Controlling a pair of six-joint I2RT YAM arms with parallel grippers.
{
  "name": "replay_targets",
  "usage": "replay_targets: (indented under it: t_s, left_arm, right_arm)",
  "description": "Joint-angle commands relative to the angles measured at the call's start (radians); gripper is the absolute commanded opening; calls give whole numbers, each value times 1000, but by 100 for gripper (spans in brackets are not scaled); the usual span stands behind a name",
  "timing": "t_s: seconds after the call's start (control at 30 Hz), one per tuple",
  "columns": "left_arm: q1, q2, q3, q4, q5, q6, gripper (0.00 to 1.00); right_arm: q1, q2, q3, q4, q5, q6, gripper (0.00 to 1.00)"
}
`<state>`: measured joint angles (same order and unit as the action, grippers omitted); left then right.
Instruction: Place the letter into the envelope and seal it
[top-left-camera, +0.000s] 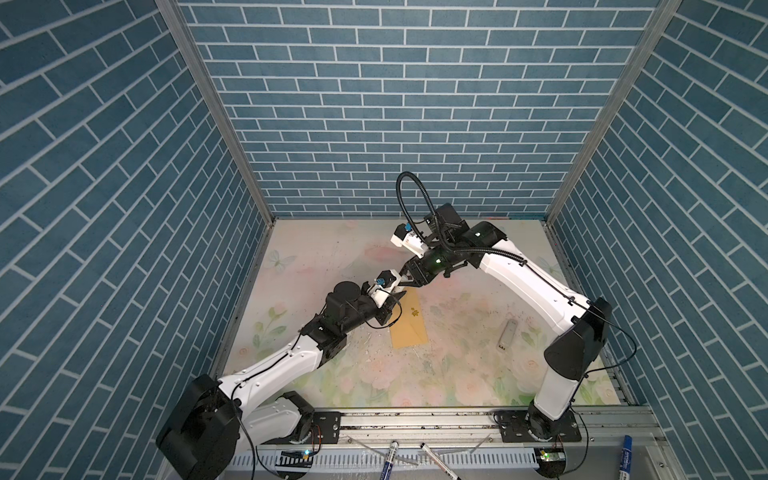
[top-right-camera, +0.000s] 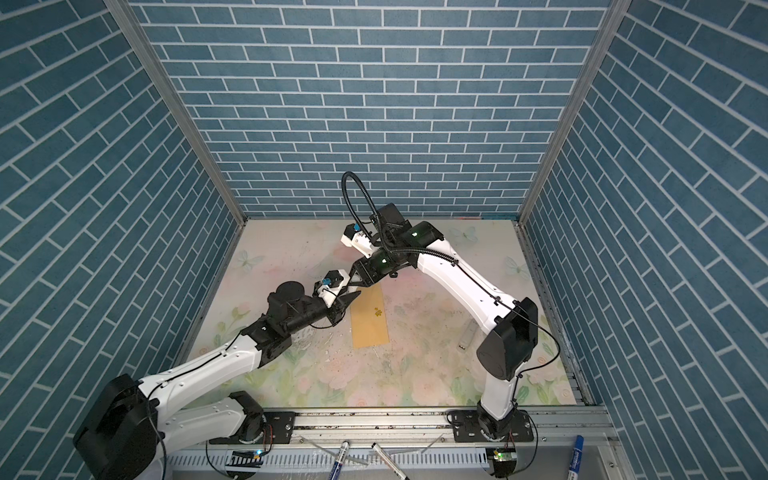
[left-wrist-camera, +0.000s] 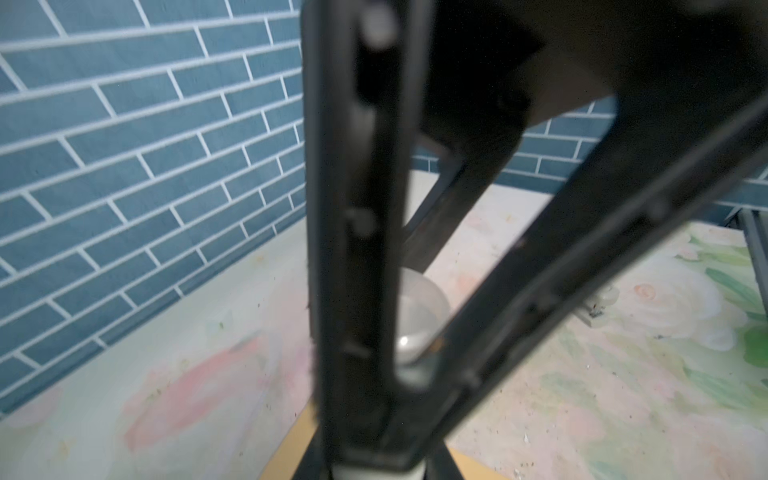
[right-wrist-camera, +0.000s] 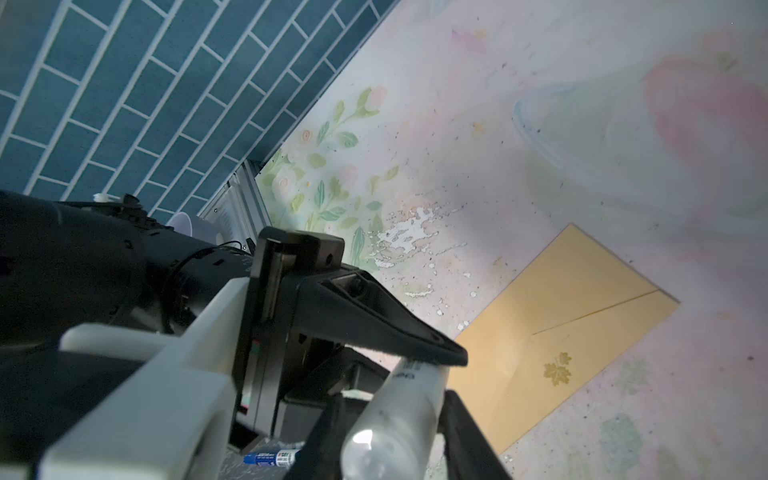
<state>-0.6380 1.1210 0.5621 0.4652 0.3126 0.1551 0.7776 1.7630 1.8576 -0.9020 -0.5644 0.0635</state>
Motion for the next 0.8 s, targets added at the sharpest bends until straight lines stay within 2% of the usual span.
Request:
replay_targets:
  t_s: [0.0, 0.13, 0.23, 0.4, 0.6, 0.77]
  left_arm:
    - [-5, -19, 6, 102, 37, -23, 0]
    - [-5, -18, 4, 109, 49, -66, 0]
    - [-5, -16, 3, 138, 58, -142, 0]
    - [-5, 1, 25, 200, 77, -363, 0]
    - [-5, 44, 82, 234, 169, -525, 0]
    - [-5, 59, 102, 234, 204, -541, 0]
  right_arm:
    - [7, -130, -31, 137, 67, -1, 49]
    - [3, -273, -170, 272, 130, -41, 56]
    - [1, -402, -340, 437, 170, -39, 58]
    - [-2, -555, -598, 727, 135, 1, 62]
    - [-4, -548, -689, 865, 99, 83, 64]
    - [-4, -481, -645, 852, 65, 123, 65]
